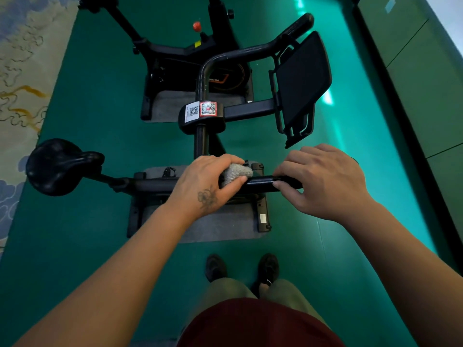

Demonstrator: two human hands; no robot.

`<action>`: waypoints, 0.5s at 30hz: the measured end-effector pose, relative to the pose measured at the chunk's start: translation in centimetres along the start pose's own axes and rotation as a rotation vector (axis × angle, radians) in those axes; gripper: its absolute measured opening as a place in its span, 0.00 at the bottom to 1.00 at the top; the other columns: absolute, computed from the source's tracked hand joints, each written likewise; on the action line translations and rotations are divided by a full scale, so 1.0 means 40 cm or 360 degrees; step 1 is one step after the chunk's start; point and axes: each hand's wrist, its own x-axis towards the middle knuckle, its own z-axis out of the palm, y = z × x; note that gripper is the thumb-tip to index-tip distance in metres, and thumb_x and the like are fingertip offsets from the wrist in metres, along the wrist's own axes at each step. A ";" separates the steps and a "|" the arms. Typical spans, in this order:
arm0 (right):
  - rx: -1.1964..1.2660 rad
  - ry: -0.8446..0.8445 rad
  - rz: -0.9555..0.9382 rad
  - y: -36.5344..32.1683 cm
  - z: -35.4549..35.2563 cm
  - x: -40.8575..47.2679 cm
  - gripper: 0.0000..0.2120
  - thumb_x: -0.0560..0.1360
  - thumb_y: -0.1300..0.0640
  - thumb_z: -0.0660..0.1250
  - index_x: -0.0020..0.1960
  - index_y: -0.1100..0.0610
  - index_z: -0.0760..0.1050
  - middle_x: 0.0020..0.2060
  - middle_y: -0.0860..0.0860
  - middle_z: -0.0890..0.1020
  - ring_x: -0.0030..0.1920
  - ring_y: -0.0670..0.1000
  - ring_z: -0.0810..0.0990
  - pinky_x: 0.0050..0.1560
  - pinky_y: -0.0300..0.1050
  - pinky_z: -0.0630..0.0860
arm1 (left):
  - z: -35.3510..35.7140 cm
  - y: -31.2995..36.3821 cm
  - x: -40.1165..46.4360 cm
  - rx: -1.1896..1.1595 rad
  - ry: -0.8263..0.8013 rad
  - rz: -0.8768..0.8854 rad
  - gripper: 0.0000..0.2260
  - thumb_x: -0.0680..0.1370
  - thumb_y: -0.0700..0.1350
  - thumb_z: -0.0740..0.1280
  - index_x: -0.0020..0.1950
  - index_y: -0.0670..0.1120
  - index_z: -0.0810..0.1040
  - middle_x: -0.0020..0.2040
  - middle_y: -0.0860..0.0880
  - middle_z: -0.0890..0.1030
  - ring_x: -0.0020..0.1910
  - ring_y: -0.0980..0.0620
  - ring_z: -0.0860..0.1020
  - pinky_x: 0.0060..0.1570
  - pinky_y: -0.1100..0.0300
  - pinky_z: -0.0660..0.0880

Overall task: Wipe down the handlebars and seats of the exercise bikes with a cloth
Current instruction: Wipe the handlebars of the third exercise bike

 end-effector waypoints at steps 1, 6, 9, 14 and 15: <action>-0.0007 0.0000 0.0000 0.000 0.000 0.001 0.16 0.81 0.39 0.59 0.54 0.45 0.82 0.44 0.45 0.81 0.46 0.54 0.80 0.48 0.52 0.72 | 0.005 0.011 0.000 -0.0050 -0.0017 -0.0030 0.16 0.83 0.59 0.68 0.68 0.56 0.78 0.54 0.56 0.82 0.52 0.55 0.78 0.56 0.51 0.77; -0.0025 0.0017 0.0024 -0.003 0.002 0.002 0.15 0.80 0.40 0.60 0.55 0.46 0.82 0.44 0.46 0.81 0.46 0.54 0.80 0.48 0.51 0.71 | 0.014 0.020 -0.013 -0.0395 -0.0005 -0.0229 0.21 0.79 0.60 0.73 0.69 0.60 0.72 0.62 0.59 0.81 0.61 0.59 0.79 0.64 0.52 0.78; 0.0005 0.0017 0.0043 -0.005 0.002 0.005 0.16 0.80 0.39 0.61 0.58 0.45 0.81 0.45 0.45 0.82 0.48 0.53 0.81 0.50 0.50 0.72 | 0.004 0.019 -0.019 -0.0637 0.0065 -0.0313 0.21 0.76 0.53 0.79 0.65 0.55 0.75 0.62 0.60 0.82 0.62 0.62 0.80 0.64 0.59 0.78; 0.0262 0.0105 0.0109 -0.020 -0.013 0.022 0.17 0.79 0.39 0.66 0.63 0.47 0.79 0.49 0.44 0.81 0.53 0.53 0.80 0.55 0.55 0.76 | -0.009 0.027 -0.020 -0.0941 0.0256 -0.0363 0.19 0.74 0.53 0.81 0.61 0.54 0.79 0.58 0.53 0.83 0.58 0.50 0.82 0.60 0.49 0.81; 0.0355 0.0110 0.0118 -0.027 -0.017 0.027 0.18 0.79 0.39 0.67 0.64 0.47 0.79 0.51 0.44 0.81 0.54 0.53 0.80 0.56 0.56 0.76 | -0.010 0.027 -0.019 -0.0985 0.0292 -0.0348 0.19 0.74 0.54 0.81 0.61 0.55 0.79 0.58 0.51 0.83 0.59 0.47 0.82 0.60 0.44 0.81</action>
